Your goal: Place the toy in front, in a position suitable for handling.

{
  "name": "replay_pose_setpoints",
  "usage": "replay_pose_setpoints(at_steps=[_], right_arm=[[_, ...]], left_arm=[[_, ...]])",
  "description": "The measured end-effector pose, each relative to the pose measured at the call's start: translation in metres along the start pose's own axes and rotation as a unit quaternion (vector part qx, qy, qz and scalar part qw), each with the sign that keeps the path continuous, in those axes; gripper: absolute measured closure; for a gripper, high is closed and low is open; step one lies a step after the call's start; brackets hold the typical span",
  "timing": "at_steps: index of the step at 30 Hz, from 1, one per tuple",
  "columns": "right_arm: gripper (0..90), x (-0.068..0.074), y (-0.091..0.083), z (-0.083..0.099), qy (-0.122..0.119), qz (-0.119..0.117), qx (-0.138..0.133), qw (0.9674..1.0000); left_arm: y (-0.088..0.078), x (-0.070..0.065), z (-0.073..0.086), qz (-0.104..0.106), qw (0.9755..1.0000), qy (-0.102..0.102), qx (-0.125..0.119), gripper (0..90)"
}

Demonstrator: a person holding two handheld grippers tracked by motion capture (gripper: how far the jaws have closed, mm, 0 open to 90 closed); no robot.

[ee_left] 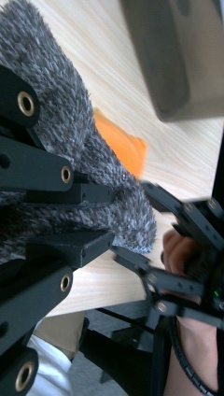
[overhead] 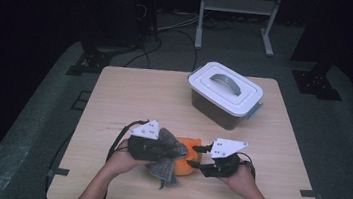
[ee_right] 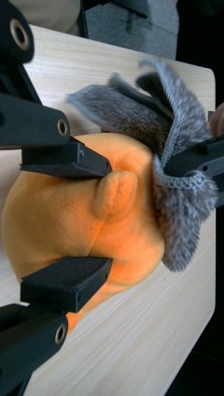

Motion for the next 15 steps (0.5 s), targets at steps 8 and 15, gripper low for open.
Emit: replay_pose_setpoints(at_steps=[8,15], right_arm=[[37.5,-0.008,-0.005,0.002,0.028,0.003,-0.005,0.9996],[48.4,-0.002,-0.001,-0.001,0.022,0.007,-0.002,0.9997]], left_arm=[[-0.007,0.016,0.015,-0.005,0.9988,-0.048,-0.004,78.3],[-0.005,0.010,0.006,-0.001,0.9991,-0.041,-0.012,78.3]])
Point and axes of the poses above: each handheld gripper's, and its own axes: y roughly forward along the jaws, z roughly out of its underside, x roughly to its left, the point moved 3 cm from there along y, roughly forward along the jaws, and after that the axes turned 3 degrees about -z, right-handed, at the moved point
